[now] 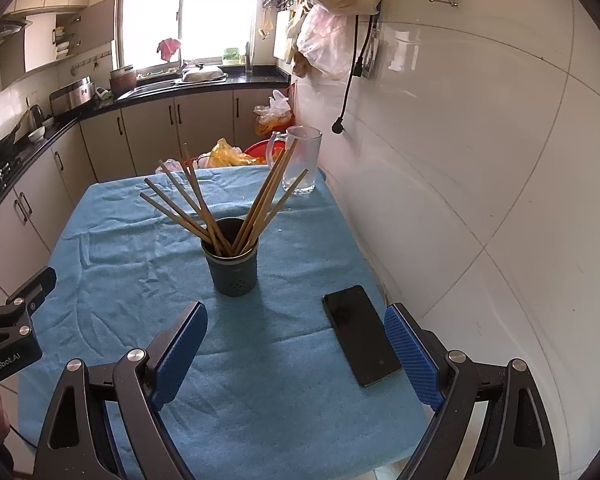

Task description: Organize utensils

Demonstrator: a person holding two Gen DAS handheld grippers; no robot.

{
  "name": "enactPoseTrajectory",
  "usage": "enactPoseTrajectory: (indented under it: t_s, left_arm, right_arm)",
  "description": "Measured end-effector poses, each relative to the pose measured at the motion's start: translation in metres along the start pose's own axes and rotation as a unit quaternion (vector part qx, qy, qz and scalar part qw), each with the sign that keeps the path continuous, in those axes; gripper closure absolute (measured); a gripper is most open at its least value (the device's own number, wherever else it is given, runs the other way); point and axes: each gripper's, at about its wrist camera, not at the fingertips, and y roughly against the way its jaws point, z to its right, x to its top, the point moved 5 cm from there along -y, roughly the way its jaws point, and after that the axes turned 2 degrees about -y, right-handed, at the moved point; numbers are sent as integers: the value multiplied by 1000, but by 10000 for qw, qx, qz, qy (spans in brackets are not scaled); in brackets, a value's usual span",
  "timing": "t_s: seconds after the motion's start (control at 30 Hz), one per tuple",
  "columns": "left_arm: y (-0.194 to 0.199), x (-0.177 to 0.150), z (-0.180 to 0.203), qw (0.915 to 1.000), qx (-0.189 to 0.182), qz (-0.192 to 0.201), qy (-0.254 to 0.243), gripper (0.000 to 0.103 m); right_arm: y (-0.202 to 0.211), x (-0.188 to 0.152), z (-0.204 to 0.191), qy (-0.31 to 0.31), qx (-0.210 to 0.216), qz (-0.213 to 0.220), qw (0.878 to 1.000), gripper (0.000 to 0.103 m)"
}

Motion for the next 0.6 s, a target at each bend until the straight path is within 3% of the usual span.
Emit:
enactPoseTrajectory:
  t_s: [0.6]
  left_arm:
    - [-9,-6,-6,9996,-40,-128,233,2]
  right_arm:
    - [-10,0,-18,408,22,-173,9990,10]
